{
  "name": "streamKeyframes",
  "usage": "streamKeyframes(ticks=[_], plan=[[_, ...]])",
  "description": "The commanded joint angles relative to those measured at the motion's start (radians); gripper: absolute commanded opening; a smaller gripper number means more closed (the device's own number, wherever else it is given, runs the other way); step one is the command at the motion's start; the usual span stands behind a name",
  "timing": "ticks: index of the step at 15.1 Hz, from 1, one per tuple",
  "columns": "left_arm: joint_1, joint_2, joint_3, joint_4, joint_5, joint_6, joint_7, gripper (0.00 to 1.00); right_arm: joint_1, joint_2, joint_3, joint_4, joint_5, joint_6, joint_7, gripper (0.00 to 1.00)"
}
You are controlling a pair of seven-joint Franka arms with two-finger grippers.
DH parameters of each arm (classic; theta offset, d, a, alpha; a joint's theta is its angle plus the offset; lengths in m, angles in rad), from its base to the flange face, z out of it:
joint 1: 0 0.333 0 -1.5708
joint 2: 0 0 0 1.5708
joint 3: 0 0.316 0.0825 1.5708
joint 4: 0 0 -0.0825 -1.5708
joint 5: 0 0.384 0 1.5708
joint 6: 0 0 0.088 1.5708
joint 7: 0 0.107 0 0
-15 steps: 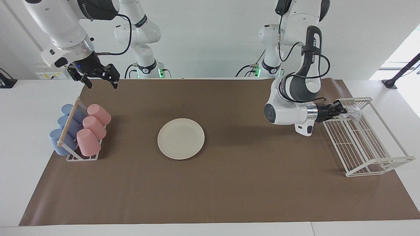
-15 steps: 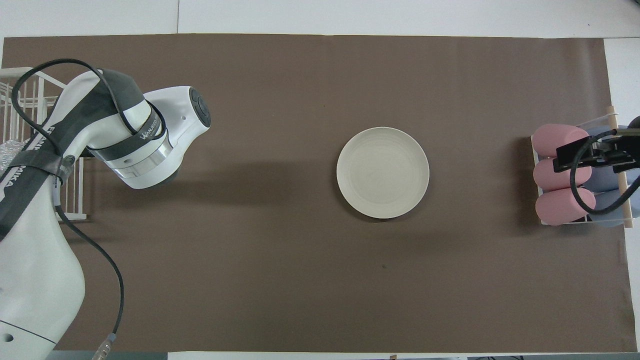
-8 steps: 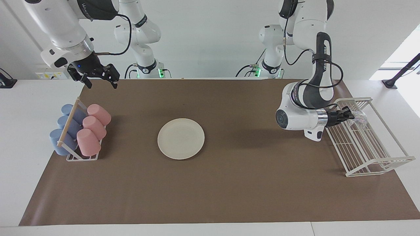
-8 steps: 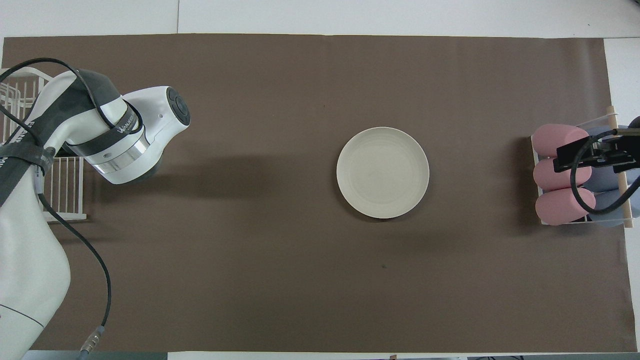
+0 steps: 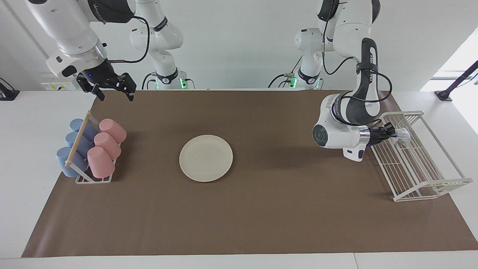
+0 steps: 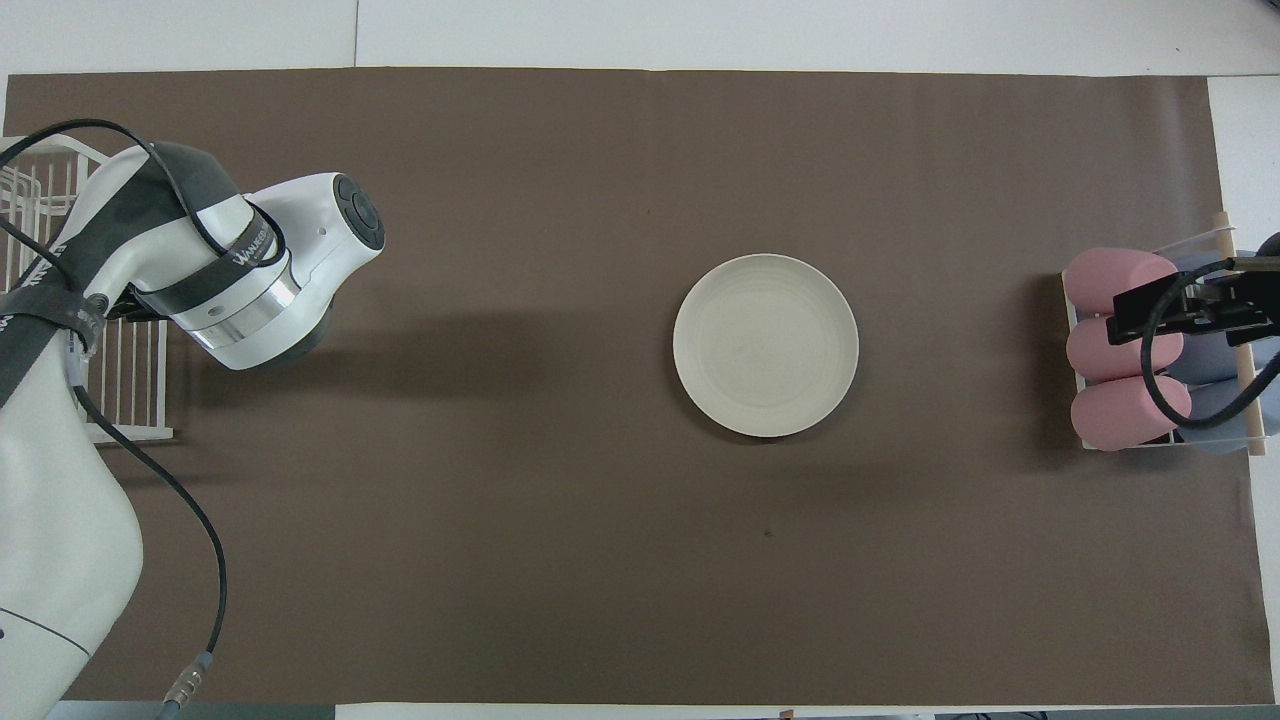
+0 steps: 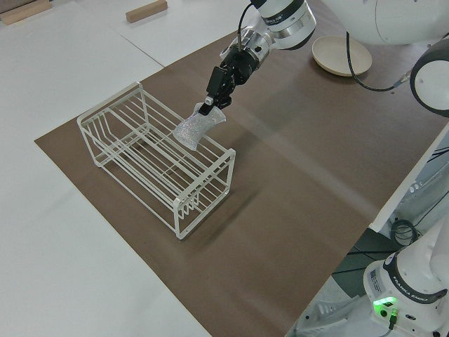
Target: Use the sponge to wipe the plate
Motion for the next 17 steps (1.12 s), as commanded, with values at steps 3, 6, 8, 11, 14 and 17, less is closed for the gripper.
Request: streamKeyframes(ticks=[3,6,8,11,14,17], plan=[[0.008,-0.006,-0.001,-0.004,-0.016,0.021,-0.016,1.00,-0.004,-0.001,-0.002,0.007,0.017,-0.012,-0.011,1.00],[0.008,-0.006,-0.001,-0.004,-0.016,0.021,-0.022,1.00,-0.004,-0.001,-0.002,0.007,0.017,-0.012,-0.011,1.00],[0.007,-0.006,-0.001,-0.004,-0.016,0.021,-0.022,1.00,-0.004,-0.001,-0.002,0.007,0.017,-0.012,-0.011,1.00],[0.007,-0.006,-0.001,-0.004,-0.016,0.021,-0.023,1.00,-0.004,-0.001,-0.002,0.007,0.017,-0.012,-0.011,1.00],[0.008,-0.006,-0.003,0.011,-0.038,0.022,-0.020,1.00,-0.004,-0.001,-0.002,0.007,0.017,-0.012,-0.011,1.00],[0.025,-0.031,-0.004,0.100,-0.212,0.065,-0.002,1.00,-0.004,-0.001,-0.002,0.007,0.017,-0.012,-0.011,1.00]])
